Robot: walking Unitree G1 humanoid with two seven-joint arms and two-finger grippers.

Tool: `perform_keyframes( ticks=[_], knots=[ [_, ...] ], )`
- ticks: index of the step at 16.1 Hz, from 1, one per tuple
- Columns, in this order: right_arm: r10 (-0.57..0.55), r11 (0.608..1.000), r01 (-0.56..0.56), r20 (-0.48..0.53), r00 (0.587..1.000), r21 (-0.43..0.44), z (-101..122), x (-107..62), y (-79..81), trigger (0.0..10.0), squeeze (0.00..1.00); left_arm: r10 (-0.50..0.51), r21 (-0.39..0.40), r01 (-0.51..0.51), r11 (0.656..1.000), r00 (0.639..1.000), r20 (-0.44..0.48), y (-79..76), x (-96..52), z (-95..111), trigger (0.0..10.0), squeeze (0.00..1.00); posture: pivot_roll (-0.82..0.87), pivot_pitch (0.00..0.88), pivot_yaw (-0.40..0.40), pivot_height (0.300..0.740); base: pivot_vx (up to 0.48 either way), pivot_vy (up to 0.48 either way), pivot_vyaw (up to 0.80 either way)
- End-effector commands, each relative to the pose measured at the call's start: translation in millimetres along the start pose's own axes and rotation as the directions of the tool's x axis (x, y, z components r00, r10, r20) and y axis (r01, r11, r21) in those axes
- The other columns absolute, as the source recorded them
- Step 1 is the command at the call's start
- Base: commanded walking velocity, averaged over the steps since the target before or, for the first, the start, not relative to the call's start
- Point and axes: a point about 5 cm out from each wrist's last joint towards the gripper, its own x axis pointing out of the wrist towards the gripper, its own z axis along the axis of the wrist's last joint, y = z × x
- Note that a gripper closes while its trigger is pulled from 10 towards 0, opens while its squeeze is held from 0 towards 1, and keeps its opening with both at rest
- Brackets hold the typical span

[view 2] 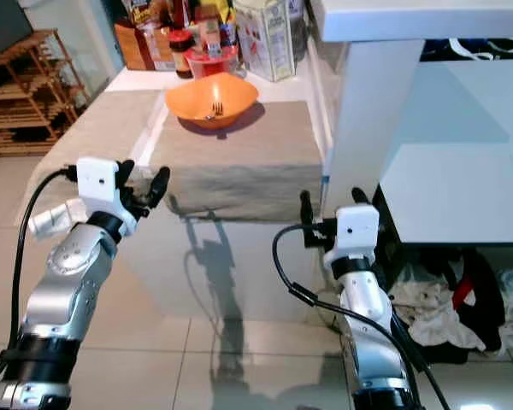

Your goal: Setting the table

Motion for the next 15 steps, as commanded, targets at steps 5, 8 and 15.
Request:
perform_keyframes(
  ticks=[5, 8, 15],
  knots=[
    [0.051, 0.998, -0.052, 0.006, 0.999, 0.02, 5, 3.6, 11.8, 10.0, 0.0, -0.034, -0.006, 0.034, 0.999, 0.999, 0.014, -1.0, -0.8, 7, 10.0, 0.0, -0.14, 0.0, 0.109, 0.74, 0.0, 0.0, 0.0],
    [0.077, 0.997, -0.077, 0.013, 0.997, 0.011, 9, 5.3, 14.4, 10.0, 0.0, -0.029, -0.021, 0.03, 0.999, 0.999, 0.033, -4.8, -1.0, 13, 10.0, 0.0, -0.13, 0.0, 0.105, 0.74, 0.44, 0.0, 0.0],
    [0.086, 0.996, -0.086, -0.005, 0.996, 0.003, 4, 6.9, 12.7, 10.0, 0.0, -0.024, -0.019, 0.025, 0.999, 0.999, 0.036, -9.5, -1.6, 12, 10.0, 0.0, -0.13, 0.0, 0.101, 0.74, 0.436, 0.0, 0.0]
  ],
)
